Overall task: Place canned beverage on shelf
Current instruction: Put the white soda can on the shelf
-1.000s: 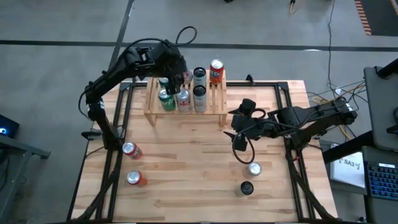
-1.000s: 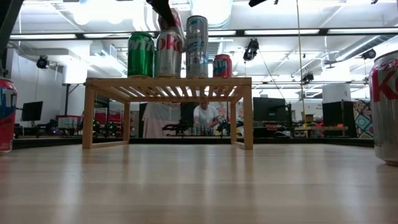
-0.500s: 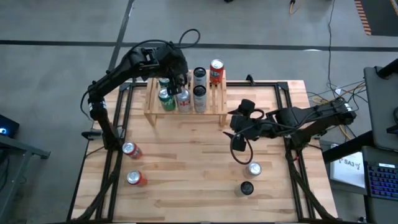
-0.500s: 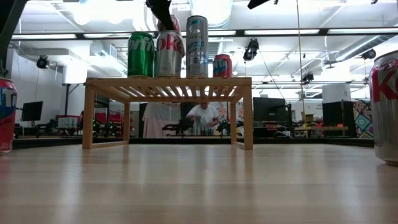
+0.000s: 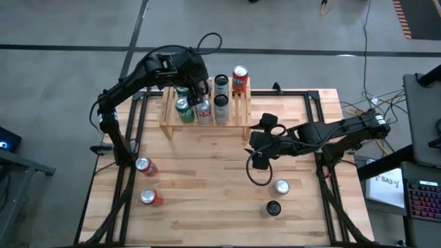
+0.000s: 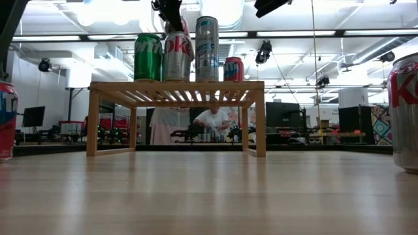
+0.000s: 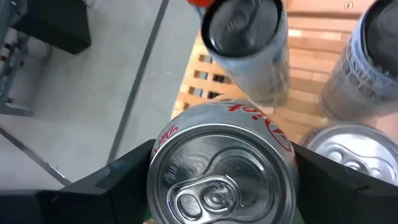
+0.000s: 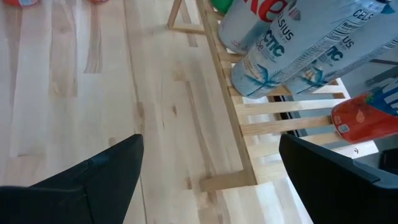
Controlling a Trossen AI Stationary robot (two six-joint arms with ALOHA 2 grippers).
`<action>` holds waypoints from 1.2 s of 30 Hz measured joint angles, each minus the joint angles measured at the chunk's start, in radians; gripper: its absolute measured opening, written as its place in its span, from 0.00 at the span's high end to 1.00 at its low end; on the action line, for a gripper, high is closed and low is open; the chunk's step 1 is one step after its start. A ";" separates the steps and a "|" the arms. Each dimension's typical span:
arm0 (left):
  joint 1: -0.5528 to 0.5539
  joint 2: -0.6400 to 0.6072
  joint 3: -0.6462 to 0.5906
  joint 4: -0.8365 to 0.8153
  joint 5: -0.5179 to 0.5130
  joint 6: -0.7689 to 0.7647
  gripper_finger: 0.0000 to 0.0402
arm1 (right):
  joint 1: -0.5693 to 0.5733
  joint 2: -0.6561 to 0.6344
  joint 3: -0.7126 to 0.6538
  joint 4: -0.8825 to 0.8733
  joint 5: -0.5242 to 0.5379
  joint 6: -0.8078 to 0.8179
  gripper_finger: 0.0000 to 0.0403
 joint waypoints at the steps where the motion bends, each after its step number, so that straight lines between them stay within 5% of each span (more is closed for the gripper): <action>1: 0.001 0.000 -0.002 -0.010 0.000 -0.007 0.27 | 0.000 0.000 0.000 0.000 0.000 -0.002 0.10; 36: 0.001 0.000 -0.034 0.019 0.000 -0.039 0.27 | 0.000 0.000 0.000 0.002 0.000 0.019 0.10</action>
